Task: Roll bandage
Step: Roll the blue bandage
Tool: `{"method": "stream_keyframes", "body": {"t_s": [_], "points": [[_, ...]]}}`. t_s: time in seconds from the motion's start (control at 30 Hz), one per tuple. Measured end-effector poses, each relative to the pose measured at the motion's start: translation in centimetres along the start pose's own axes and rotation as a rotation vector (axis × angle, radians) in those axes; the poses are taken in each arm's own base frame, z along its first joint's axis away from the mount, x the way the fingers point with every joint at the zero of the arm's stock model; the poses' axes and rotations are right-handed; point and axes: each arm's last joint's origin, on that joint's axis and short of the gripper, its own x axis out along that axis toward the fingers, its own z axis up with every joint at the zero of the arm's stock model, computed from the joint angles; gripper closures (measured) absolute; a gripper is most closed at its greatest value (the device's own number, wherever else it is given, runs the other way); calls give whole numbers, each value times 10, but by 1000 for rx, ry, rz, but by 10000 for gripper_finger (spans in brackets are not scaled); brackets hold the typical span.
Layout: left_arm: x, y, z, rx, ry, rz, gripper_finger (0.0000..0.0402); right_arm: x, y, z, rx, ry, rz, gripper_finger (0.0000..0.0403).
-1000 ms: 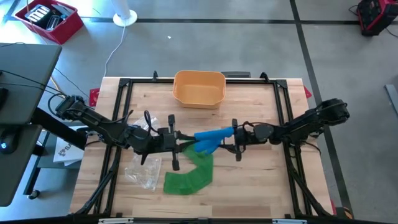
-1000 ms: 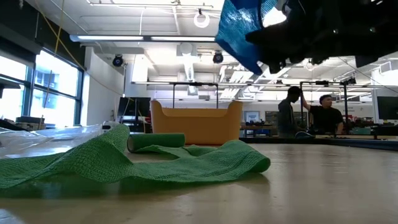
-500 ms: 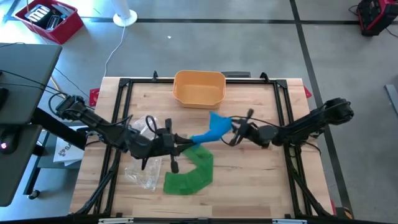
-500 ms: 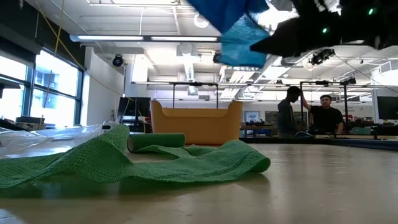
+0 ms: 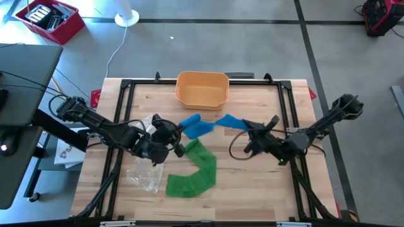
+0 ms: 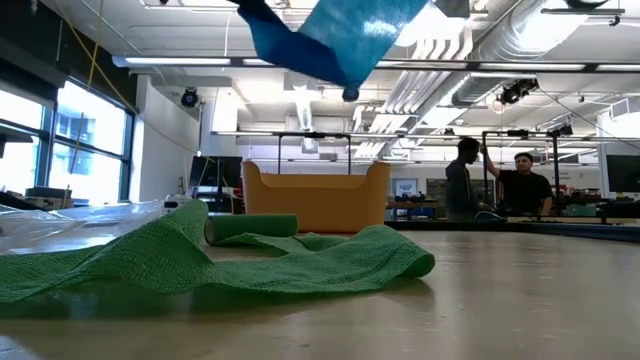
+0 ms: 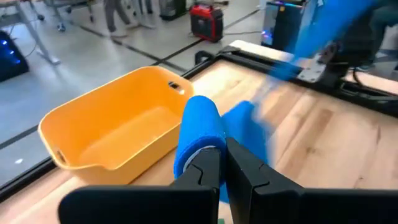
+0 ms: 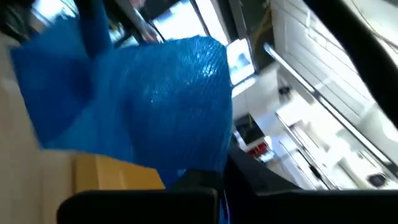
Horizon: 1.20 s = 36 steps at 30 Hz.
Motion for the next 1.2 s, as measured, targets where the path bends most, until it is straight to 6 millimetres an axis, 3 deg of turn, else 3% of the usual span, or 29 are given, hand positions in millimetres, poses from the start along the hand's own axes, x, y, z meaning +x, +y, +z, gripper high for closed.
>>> {"method": "stream_keyframes", "body": {"t_s": [0.23, 0.43, 0.6, 0.8, 1.0, 1.2], "points": [[12, 10, 3, 16, -11, 89, 401, -31, 6, 24, 129, -272, 204, 402], [33, 25, 10, 45, 9, 170, 401, -48, 29, 25, 339, -456, 640, 403], [51, 32, 24, 80, -5, 155, 401, -56, 51, 7, 446, -263, 990, 403], [79, 27, 30, 75, -169, -100, 401, -61, 77, -14, 368, -2, 1080, 403], [114, 31, -8, -23, -215, -223, 401, -58, 106, -23, 167, 42, 1007, 382], [144, 27, -53, -92, -118, -273, 401, -53, 117, -26, -20, 18, 893, 305]]}}
